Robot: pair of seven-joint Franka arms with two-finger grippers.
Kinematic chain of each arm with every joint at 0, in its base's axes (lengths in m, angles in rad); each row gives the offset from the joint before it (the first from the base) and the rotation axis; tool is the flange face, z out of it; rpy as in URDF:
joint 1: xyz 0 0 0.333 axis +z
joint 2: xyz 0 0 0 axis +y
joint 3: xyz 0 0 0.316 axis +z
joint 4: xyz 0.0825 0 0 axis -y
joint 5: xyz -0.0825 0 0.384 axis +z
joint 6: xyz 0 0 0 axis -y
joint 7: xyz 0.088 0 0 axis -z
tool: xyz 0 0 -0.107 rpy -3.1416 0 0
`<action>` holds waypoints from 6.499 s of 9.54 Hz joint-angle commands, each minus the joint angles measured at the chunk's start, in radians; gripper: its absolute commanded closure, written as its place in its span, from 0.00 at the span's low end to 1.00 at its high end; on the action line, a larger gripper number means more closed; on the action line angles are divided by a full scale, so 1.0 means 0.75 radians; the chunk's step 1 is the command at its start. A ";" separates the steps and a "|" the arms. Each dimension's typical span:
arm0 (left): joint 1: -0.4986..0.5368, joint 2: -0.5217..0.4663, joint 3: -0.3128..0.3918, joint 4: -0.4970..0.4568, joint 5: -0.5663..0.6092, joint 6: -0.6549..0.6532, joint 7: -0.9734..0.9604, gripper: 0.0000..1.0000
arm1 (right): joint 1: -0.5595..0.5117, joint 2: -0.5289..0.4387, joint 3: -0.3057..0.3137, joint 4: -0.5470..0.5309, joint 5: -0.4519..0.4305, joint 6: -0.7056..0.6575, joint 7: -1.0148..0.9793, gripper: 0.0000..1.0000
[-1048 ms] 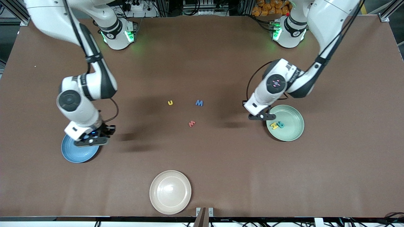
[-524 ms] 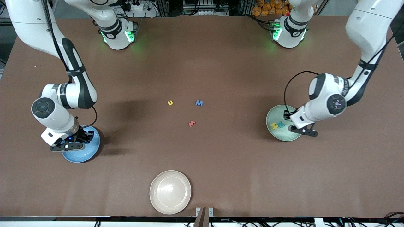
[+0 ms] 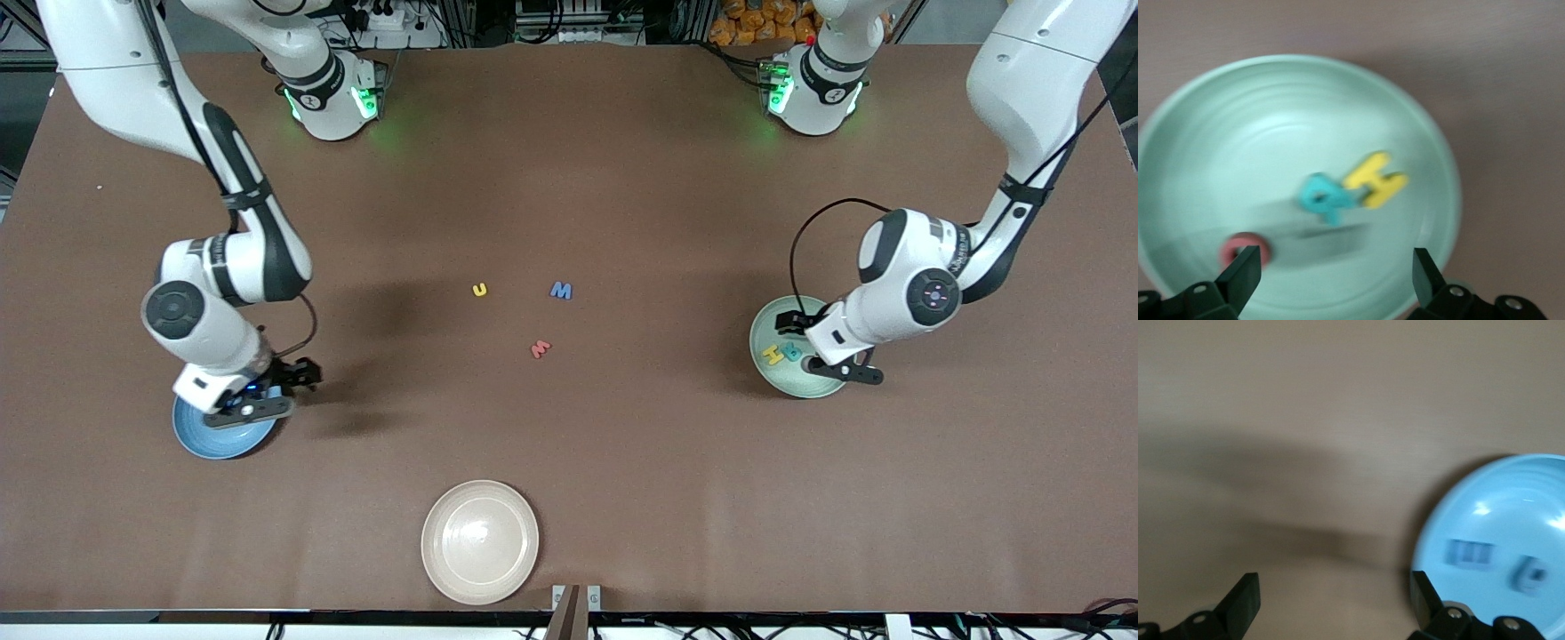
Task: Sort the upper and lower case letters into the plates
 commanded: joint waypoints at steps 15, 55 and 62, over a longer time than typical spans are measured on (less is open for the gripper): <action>-0.816 0.142 0.071 0.365 0.000 0.024 -1.035 0.00 | 0.057 -0.013 0.608 -0.414 -0.533 0.258 0.954 0.00; -1.244 0.419 0.280 0.490 0.458 0.261 -1.469 0.49 | -0.187 -0.046 0.066 -0.061 -0.160 0.113 0.379 0.00; -1.189 0.400 0.270 0.492 0.450 0.251 -1.465 0.80 | -0.068 -0.042 0.066 0.025 -0.085 -0.024 0.602 0.00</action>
